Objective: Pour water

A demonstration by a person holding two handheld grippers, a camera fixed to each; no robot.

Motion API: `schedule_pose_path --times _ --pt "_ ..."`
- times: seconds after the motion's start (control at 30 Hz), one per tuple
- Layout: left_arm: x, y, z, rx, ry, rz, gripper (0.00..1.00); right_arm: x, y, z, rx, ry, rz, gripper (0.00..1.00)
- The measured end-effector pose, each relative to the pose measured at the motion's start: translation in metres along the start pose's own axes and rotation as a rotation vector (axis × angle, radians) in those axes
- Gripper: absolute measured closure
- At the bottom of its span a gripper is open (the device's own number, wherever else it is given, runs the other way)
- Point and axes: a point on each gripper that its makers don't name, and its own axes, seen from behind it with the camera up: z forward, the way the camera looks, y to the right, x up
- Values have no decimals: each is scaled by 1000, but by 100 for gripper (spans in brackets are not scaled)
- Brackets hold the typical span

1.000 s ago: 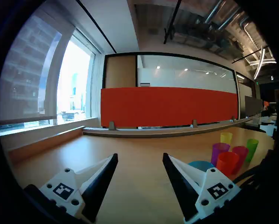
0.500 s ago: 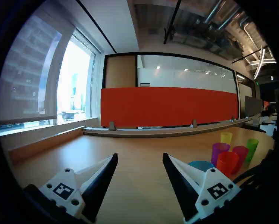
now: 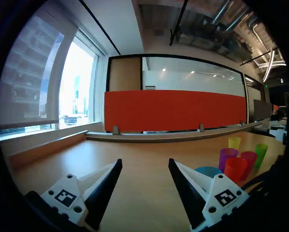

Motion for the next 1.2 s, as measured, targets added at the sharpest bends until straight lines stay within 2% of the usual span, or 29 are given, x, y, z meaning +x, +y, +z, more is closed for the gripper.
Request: schedule_pose_path --times 1.2 --pt "8 -1 0 -1 -3 0 12 -1 1 0 0 0 0 0"
